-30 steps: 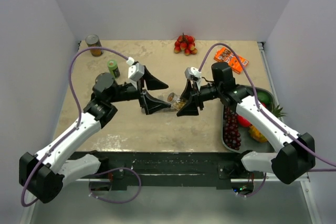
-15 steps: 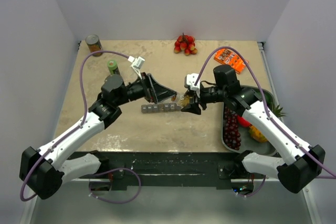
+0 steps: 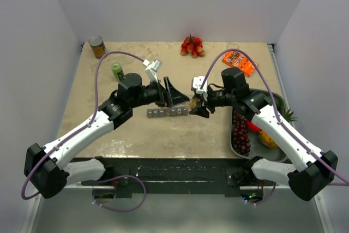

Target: Sort the pills into containers

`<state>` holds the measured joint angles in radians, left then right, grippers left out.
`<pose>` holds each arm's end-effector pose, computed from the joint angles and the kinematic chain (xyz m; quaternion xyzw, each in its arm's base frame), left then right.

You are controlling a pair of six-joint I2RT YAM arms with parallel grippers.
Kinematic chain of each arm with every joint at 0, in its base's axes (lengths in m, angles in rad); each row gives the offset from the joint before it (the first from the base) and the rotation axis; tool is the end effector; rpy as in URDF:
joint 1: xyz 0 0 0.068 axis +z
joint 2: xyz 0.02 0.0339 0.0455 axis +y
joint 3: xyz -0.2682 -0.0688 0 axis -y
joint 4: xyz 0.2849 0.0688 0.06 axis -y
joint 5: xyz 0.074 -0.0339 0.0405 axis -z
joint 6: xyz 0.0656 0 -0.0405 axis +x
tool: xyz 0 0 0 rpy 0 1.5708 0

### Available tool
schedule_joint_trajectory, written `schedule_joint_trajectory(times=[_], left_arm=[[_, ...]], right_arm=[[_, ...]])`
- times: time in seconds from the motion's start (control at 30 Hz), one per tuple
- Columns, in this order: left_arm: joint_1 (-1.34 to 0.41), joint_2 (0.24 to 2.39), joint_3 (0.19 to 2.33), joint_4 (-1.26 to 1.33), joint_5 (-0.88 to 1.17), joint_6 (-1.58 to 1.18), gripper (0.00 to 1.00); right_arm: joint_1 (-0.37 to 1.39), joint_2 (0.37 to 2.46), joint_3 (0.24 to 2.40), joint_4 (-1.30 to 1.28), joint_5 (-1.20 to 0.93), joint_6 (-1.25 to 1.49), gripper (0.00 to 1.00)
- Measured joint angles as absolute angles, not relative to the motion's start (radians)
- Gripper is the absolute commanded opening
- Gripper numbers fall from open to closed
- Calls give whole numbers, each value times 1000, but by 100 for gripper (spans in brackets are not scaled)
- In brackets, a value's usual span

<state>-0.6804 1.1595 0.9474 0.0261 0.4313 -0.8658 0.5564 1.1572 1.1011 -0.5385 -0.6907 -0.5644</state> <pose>0.2433 -0.2322 0.3333 0.0664 0.7613 -0.5534 0.3313 0.2354 0.1956 0.3332 -0.5762 0.6196 0.2972 0.4425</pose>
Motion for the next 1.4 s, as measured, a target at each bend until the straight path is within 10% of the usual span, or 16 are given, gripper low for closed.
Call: schedule_joint_trajectory(times=[0.17, 0.37, 0.63, 0.73, 1.0, 1.4], left_arm=[[-691, 1172, 950, 10, 431, -851, 66], [-703, 1178, 963, 16, 455, -834, 25], [-690, 1166, 945, 52, 639, -527, 12], [-688, 1131, 904, 55, 761, -255, 16], [-678, 1109, 774, 188, 921, 125, 99], [-537, 1021, 646, 553, 905, -412, 100]], right_arm=[[556, 1158, 1101, -538, -691, -561, 0], [556, 1158, 1101, -534, -690, -555, 0], [536, 1164, 1059, -505, -870, -445, 0], [529, 1179, 983, -407, -1026, -312, 0], [524, 1250, 822, -76, -1276, 22, 0], [522, 1238, 942, -252, -1150, -216, 0]])
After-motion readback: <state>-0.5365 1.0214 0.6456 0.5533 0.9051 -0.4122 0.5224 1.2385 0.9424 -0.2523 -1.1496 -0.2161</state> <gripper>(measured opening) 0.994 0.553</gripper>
